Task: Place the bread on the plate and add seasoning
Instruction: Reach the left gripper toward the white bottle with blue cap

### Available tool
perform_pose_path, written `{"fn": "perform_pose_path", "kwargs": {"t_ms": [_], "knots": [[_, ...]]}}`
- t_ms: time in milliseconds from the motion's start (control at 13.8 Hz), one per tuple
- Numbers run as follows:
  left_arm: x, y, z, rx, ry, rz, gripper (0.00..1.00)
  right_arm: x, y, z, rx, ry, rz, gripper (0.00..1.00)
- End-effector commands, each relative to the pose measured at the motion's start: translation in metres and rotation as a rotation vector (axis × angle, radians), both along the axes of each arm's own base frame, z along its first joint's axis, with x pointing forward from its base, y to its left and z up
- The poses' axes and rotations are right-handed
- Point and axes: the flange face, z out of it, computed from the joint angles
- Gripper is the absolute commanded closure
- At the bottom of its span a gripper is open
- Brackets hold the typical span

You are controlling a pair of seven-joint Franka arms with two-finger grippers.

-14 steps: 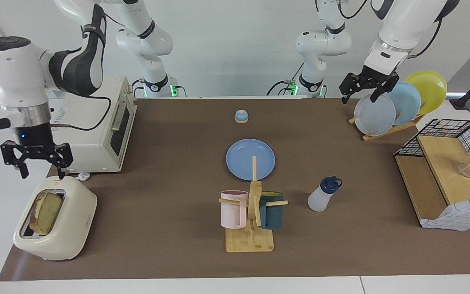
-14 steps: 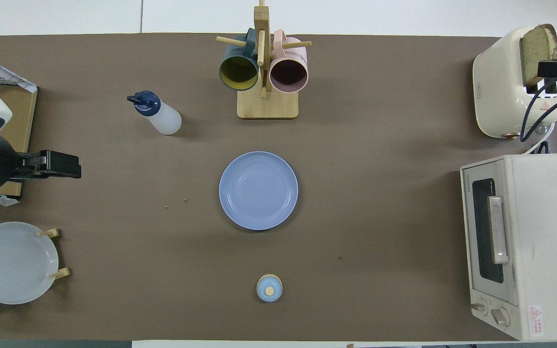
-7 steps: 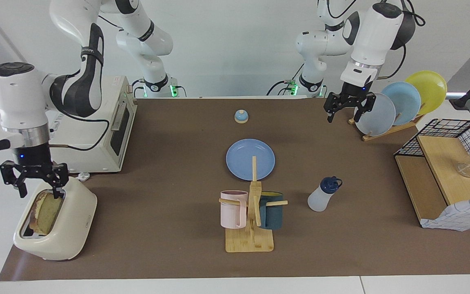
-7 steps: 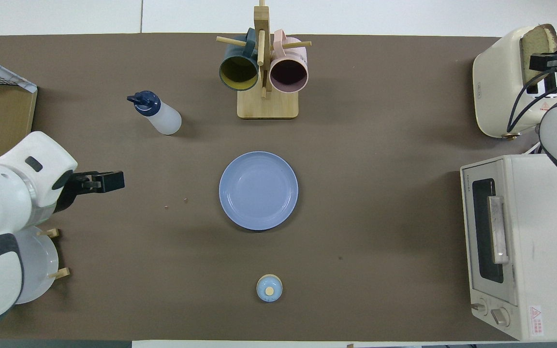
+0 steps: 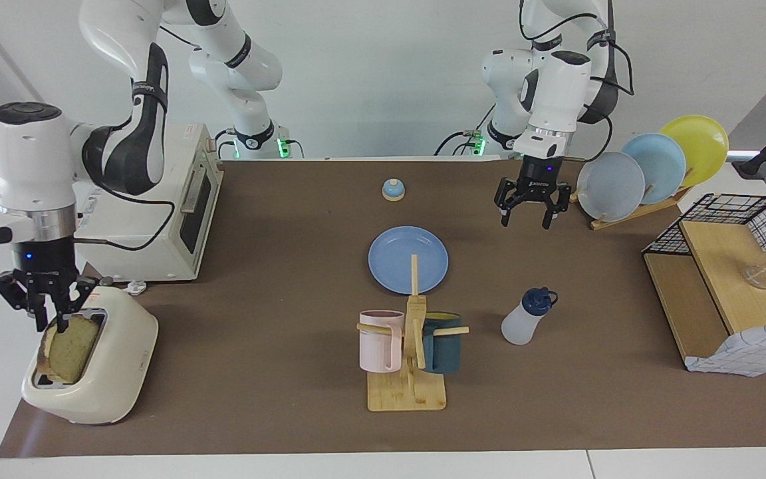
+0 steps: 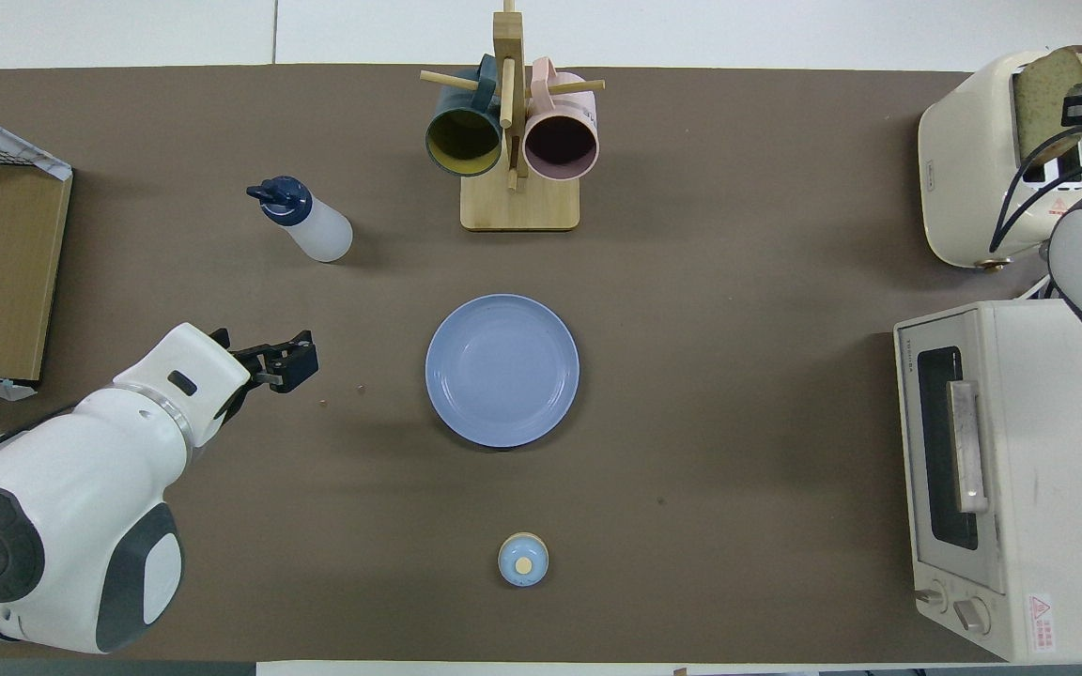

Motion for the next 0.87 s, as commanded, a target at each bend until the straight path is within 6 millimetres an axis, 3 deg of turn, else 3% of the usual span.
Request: {"fn": "perform_pose_path", "kwargs": {"t_ms": [0,435,725,798], "knots": [[0.001,-0.010,-0.031,-0.025,-0.067,-0.017,0.00,0.005,-0.002,-0.001,-0.044,0.000,0.027,1.00],[0.020,-0.015,-0.084,-0.069,-0.149,-0.017,0.00,0.006,0.005,0.003,-0.053,0.000,0.040,1.00],[0.031,-0.017,-0.084,-0.071,-0.160,-0.018,0.00,0.008,0.009,0.025,-0.138,0.115,0.048,1.00],[0.031,-0.017,-0.084,-0.071,-0.160,-0.020,0.00,0.008,0.024,0.038,-0.138,0.144,0.057,1.00]]}}
